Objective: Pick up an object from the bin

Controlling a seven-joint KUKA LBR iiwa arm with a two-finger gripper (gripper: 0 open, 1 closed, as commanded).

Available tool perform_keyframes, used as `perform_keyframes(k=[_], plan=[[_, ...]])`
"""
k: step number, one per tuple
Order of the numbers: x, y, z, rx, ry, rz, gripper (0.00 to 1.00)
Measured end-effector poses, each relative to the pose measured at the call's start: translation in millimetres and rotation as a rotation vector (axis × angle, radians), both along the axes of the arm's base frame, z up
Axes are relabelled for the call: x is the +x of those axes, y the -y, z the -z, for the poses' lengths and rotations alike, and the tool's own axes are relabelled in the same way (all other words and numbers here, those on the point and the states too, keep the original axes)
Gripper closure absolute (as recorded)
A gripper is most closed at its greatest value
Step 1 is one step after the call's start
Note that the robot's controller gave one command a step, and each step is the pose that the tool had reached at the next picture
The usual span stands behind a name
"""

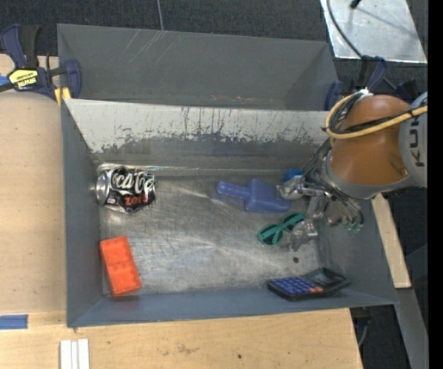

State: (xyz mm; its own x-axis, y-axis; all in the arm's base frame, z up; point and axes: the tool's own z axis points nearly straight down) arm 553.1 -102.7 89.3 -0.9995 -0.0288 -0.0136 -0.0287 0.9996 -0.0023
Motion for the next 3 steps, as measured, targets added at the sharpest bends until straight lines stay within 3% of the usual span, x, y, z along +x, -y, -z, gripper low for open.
perform_keyframes(k=[1,3], plan=[[7.7,12.1,3.8,-0.006,0.013,0.004,0.00],[9.9,3.9,10.4,-0.003,0.013,0.054,0.00]])
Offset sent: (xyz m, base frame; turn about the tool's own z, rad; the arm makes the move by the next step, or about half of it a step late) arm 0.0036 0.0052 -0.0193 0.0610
